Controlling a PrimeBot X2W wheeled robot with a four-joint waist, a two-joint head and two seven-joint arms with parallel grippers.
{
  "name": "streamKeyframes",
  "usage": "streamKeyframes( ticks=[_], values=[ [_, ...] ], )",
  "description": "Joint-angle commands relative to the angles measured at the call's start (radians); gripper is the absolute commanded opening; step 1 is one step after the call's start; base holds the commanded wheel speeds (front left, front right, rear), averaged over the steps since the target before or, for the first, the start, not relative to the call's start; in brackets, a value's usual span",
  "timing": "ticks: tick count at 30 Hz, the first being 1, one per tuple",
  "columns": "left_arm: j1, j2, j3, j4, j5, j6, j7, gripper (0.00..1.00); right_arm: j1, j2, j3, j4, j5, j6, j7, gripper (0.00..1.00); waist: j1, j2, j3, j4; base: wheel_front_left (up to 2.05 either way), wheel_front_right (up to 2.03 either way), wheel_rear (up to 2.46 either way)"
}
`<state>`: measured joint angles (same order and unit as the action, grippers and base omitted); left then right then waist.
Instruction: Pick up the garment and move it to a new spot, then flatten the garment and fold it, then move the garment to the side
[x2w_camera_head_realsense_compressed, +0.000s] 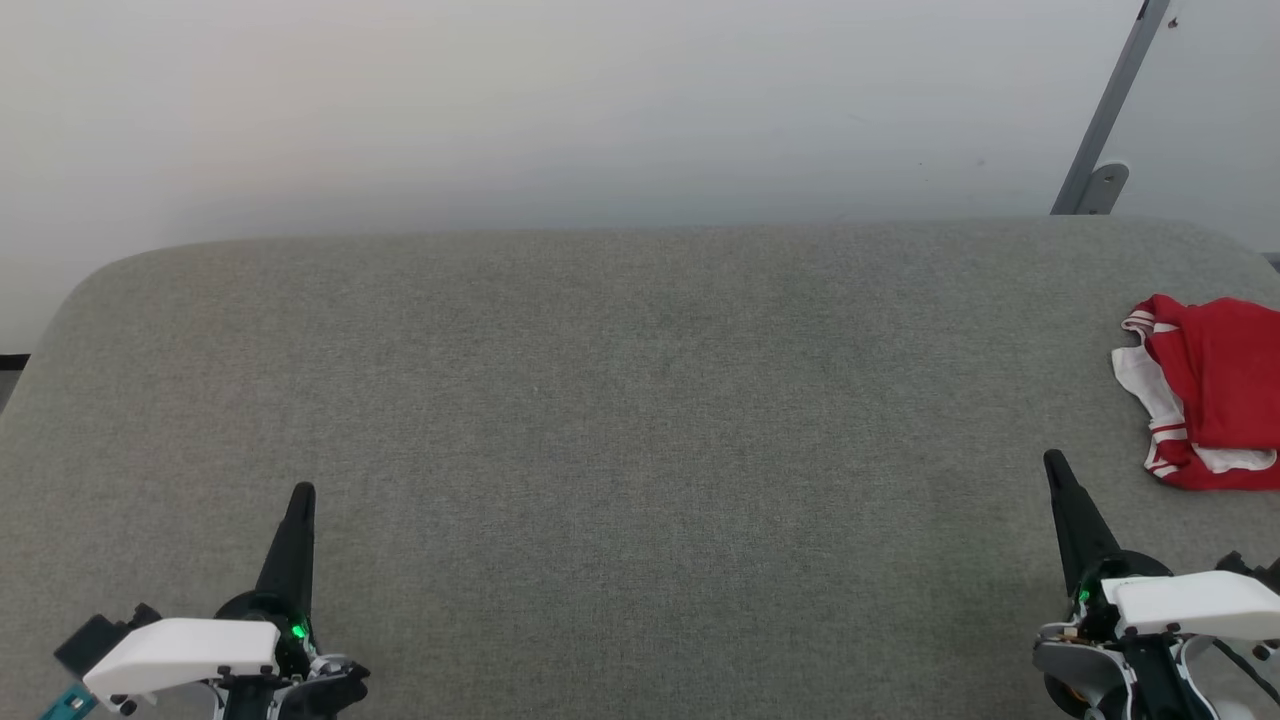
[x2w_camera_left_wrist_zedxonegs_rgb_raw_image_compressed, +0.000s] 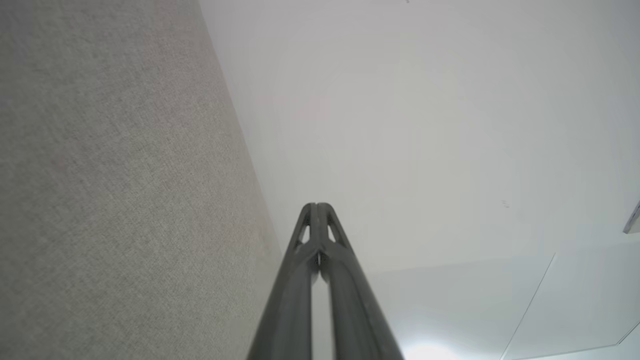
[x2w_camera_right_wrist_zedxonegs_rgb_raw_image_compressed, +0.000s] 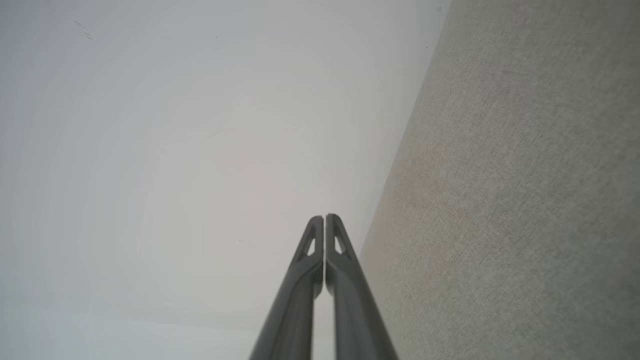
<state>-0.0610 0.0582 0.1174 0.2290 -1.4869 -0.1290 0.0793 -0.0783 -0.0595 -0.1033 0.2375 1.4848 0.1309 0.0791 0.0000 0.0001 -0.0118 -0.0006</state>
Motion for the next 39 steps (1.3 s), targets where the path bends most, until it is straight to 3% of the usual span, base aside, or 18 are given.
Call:
streamKeyframes(
  ticks=[1,19,39],
  values=[
    [-0.025,-0.001,-0.001,0.0,-0.015,-0.003,0.007,0.0,-0.016,0.004,-0.003,0.001,0.019,0.0,0.008,0.0,0.0,-0.0001,0.001,0.0,0.0,0.0,0.0],
    [-0.057,-0.009,-0.004,0.017,-0.126,-0.003,0.039,0.0,-0.036,0.011,-0.013,0.009,0.13,0.0,0.04,0.0,0.0,-0.0001,0.014,0.001,0.0,0.0,0.0],
    [-0.056,-0.008,-0.003,0.017,-0.127,-0.003,0.037,0.0,-0.034,0.011,-0.012,0.009,0.129,0.0,0.038,0.0,0.0,-0.0001,0.015,0.001,0.0,0.0,0.0]
  ],
)
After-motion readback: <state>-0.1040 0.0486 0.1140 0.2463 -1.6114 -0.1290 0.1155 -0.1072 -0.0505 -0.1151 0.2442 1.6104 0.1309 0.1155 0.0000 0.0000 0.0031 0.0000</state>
